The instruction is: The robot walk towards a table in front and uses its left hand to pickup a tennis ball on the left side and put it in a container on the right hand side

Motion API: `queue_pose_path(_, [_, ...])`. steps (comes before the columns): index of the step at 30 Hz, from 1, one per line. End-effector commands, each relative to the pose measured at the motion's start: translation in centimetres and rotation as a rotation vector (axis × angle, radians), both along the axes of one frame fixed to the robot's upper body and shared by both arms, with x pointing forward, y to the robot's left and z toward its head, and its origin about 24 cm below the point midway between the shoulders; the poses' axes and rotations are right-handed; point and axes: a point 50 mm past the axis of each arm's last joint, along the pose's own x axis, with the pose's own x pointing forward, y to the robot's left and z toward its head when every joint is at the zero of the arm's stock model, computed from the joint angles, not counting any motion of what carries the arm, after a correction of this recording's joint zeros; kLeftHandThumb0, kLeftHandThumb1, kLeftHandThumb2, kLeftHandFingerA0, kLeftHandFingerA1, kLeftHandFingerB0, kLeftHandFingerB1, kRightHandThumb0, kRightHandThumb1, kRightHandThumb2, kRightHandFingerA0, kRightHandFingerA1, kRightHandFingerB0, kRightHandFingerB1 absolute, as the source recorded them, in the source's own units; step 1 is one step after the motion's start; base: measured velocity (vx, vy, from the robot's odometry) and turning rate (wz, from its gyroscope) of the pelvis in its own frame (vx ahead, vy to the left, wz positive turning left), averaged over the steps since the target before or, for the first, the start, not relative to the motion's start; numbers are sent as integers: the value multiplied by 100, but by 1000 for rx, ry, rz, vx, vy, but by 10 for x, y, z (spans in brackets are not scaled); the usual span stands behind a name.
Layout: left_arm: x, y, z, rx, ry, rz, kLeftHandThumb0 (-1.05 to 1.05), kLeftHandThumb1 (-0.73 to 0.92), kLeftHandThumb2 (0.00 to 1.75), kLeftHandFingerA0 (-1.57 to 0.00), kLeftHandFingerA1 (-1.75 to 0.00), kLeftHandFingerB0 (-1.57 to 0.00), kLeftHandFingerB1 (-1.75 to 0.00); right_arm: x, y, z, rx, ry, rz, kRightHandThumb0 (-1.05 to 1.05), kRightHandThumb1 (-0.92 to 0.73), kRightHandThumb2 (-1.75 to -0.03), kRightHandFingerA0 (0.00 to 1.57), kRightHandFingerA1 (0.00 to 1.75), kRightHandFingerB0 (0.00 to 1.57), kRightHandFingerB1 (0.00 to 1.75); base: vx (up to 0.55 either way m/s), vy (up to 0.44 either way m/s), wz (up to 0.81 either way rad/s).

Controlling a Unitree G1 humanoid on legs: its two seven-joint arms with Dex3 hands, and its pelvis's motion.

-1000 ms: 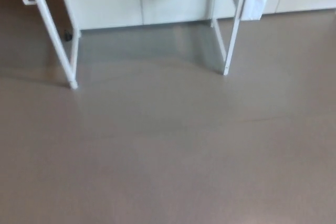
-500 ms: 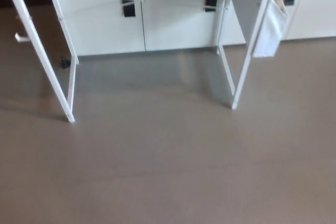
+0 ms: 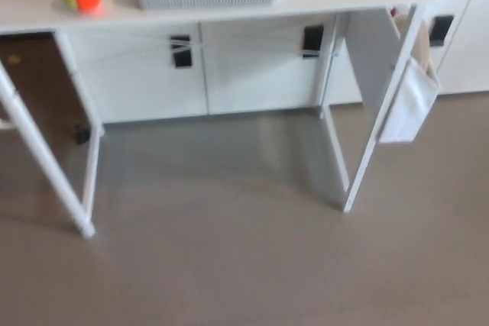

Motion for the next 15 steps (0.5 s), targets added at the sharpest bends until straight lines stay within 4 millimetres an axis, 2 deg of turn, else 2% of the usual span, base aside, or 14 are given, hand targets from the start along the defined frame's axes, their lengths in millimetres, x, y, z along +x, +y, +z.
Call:
queue_pose_path(1, [-2, 5, 7, 40, -9, -32, -29, 60, 58, -50, -41, -34, -33, 2, 0, 4, -24, -34, 42, -67, -50, -56, 70, 60, 48, 44, 545, 272, -63])
queue_pose_path(8, [4, 6, 7, 40, -20, -38, -29, 61, 59, -51, -42, -33, -33, 6, 1, 4, -18, -44, 47, -65, -49, -56, 71, 58, 47, 44, 338, 118, 8])
queue_pose_path(12, [5, 7, 8, 38, -23, -53, -30, 62, 59, -52, -42, -33, -33, 4, 0, 4, -24, -41, 58, -67, -52, -56, 70, 58, 49, 43, 289, -78, 13])
queue_pose_path(15, [5, 7, 7, 38, -23, -54, -30, 62, 59, -52, -42, -33, -33, 3, 0, 4, -25, -40, 59, -67, -52, -56, 70, 58, 49, 43, 375, -231, 33])
